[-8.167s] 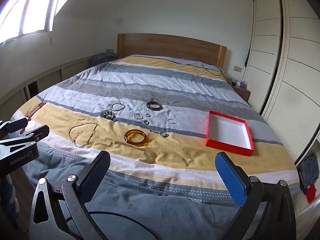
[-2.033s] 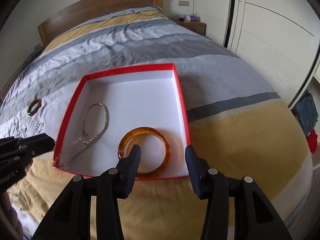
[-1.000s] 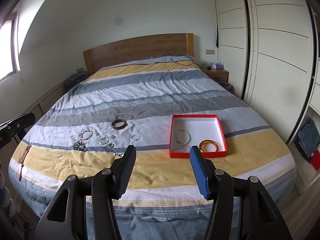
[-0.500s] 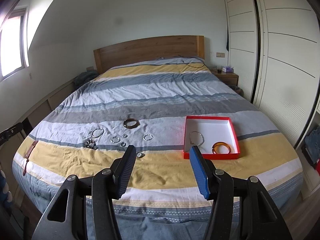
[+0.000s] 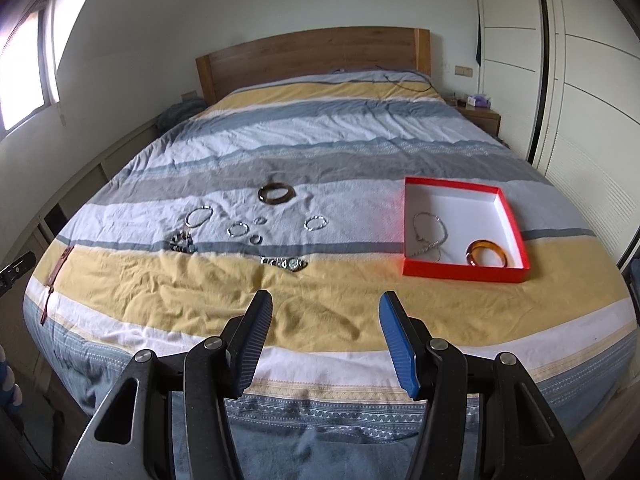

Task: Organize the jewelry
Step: 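Withdraw both tools from the box back toward the jewelry, then grasp the small silver ring with the right tool while the left grasps the beaded bracelet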

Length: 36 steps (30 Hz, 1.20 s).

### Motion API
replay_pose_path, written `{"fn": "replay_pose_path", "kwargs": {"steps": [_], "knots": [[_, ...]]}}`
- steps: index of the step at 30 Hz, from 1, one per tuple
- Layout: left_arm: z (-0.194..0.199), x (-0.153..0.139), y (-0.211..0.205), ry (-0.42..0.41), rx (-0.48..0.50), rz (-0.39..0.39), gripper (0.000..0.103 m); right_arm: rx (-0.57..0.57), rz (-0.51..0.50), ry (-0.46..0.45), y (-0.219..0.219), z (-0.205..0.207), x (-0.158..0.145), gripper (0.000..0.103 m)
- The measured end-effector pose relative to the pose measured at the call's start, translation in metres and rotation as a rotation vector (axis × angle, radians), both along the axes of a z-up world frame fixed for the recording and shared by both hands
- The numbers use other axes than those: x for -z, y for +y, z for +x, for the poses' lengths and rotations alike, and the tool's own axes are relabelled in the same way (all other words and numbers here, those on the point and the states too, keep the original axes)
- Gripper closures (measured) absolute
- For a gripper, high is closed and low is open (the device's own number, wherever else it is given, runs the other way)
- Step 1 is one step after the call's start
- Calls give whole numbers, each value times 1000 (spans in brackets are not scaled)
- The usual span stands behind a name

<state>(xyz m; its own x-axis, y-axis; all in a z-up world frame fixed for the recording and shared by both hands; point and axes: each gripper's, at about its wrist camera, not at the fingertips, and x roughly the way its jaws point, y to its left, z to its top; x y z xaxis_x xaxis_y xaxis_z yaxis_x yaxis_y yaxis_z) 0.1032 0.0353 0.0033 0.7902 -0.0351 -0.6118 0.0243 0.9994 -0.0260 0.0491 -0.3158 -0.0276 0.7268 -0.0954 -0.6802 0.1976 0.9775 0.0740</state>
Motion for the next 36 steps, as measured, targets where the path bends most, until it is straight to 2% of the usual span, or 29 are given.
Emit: {"fn": "replay_pose_path", "kwargs": {"steps": [11, 14, 22, 26, 30, 36], "knots": [[34, 38, -28, 87, 29, 26, 70, -61, -4, 54, 6, 37, 36, 48], [43, 52, -33, 117, 35, 25, 66, -74, -1, 67, 7, 47, 44, 48], [72, 84, -40, 189, 15, 29, 65, -111, 32, 101, 6, 82, 71, 53], [91, 89, -40, 199, -6, 27, 65, -130, 61, 106, 6, 104, 83, 55], [112, 95, -41, 201, -25, 23, 59, -149, 75, 94, 8, 127, 91, 56], [147, 113, -45, 227, -46, -22, 59, -187, 65, 110, 14, 156, 106, 56]]}}
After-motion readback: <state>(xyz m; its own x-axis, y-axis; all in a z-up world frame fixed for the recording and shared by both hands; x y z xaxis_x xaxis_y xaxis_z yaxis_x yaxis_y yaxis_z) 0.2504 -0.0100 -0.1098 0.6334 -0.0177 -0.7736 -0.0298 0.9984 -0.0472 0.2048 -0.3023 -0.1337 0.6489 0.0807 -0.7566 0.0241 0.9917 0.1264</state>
